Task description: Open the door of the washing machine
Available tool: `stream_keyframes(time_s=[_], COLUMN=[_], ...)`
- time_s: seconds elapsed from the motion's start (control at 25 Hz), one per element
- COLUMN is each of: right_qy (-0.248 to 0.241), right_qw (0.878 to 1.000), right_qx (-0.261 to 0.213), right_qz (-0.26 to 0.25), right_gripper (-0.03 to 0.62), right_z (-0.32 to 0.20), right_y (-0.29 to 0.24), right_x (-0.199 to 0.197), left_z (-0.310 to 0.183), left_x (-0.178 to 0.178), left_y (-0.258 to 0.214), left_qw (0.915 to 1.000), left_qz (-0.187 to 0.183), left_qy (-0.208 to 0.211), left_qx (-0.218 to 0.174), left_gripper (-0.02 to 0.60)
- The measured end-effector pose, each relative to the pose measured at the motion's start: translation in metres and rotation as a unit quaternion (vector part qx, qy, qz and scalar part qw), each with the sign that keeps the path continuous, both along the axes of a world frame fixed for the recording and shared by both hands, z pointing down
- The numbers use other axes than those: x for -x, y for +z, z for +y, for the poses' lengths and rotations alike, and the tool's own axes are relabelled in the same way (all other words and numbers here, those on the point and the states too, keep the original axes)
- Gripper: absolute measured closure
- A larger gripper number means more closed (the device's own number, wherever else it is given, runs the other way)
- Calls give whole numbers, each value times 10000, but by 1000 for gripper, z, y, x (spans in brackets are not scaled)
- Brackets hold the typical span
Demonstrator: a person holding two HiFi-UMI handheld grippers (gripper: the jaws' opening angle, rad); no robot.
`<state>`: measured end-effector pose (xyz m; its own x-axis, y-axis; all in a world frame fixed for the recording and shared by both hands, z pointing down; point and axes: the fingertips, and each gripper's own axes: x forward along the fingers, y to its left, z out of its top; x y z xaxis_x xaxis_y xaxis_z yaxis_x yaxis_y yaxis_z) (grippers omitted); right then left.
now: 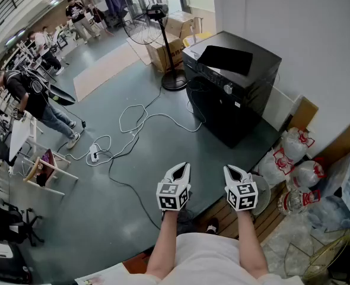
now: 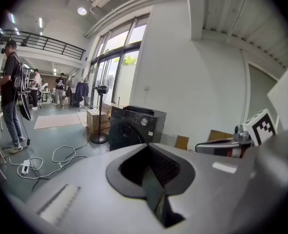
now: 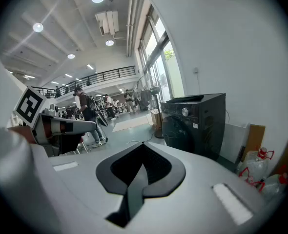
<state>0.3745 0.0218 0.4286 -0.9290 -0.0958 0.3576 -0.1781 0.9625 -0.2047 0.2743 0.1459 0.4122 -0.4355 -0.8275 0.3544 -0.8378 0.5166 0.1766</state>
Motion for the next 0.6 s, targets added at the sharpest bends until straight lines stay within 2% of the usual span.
stream_keyframes(time_s=[0.36, 0.44, 0.6], right_qy=[-24, 12, -74], right_qw=[9999, 9996, 9927], right_qx=[-34, 141, 939], right_qz=[-100, -227, -756], right_gripper=[594, 594, 595], right_z=[-2, -2, -1], right_y=[-7, -10, -18], right_x=[11, 13, 17], left_z=[-7, -6, -6], left_x=[10, 13, 20], left_y=[-6, -8, -6], left_qw=[9999, 9999, 9999], left_qz=[-67, -81, -72], left_qy=[3, 14, 30], left_qx=[-107, -121, -125], left_gripper=[523, 523, 523])
